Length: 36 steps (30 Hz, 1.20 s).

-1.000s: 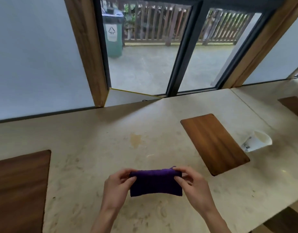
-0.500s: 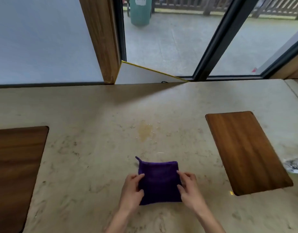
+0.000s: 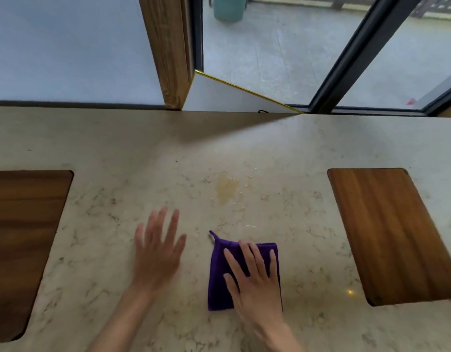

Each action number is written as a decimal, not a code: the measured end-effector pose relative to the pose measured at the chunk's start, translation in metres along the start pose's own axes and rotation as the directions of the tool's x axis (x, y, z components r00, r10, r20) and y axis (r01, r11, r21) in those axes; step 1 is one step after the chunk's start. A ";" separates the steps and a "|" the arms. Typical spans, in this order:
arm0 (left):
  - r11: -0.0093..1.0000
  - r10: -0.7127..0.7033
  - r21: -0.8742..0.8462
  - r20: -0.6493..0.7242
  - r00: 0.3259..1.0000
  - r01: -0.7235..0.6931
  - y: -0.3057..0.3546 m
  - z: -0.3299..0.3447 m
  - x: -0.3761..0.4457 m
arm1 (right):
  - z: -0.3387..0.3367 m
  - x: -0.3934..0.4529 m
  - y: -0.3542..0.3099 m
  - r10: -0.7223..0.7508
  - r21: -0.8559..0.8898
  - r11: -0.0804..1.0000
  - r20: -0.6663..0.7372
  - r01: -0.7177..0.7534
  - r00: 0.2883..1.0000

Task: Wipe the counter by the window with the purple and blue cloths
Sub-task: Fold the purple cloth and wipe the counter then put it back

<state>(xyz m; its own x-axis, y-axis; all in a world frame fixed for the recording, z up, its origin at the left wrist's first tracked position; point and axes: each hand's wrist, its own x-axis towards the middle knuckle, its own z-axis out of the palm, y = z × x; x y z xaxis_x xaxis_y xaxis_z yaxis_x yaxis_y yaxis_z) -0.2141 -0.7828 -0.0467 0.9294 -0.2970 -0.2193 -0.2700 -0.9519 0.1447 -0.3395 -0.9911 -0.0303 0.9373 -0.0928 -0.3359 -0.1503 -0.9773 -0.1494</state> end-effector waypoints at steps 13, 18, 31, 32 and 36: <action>0.995 -0.089 0.025 -0.102 0.991 0.092 -0.044 0.040 0.027 | 0.035 0.019 0.028 -0.097 -0.084 0.992 -0.054 0.092 0.994; 0.995 -0.091 0.030 -0.099 0.991 0.095 -0.044 0.040 0.029 | -0.004 0.127 0.048 0.011 -0.048 0.999 -0.136 -0.018 0.991; 0.993 -0.106 0.034 -0.105 0.989 0.110 -0.047 0.046 0.035 | -0.058 0.318 0.014 -0.113 -0.030 0.994 -0.192 0.109 0.975; 0.993 -0.104 0.046 -0.105 0.989 0.110 -0.048 0.047 0.036 | -0.058 0.317 0.012 -0.112 -0.030 0.994 -0.192 0.108 0.975; 0.991 -0.113 0.055 -0.115 0.987 0.120 -0.048 0.047 0.035 | -0.044 0.272 0.005 -0.159 -0.056 0.987 -0.193 0.151 0.968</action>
<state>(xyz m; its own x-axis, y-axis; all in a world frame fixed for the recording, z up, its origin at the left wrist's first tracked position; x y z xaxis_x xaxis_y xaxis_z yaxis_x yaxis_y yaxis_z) -0.1801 -0.7508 -0.1067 0.9766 -0.1770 -0.1220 -0.1702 -0.9833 0.0646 -0.0716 -1.0292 -0.0816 0.9921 0.0289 -0.1220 0.0109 -0.9892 -0.1459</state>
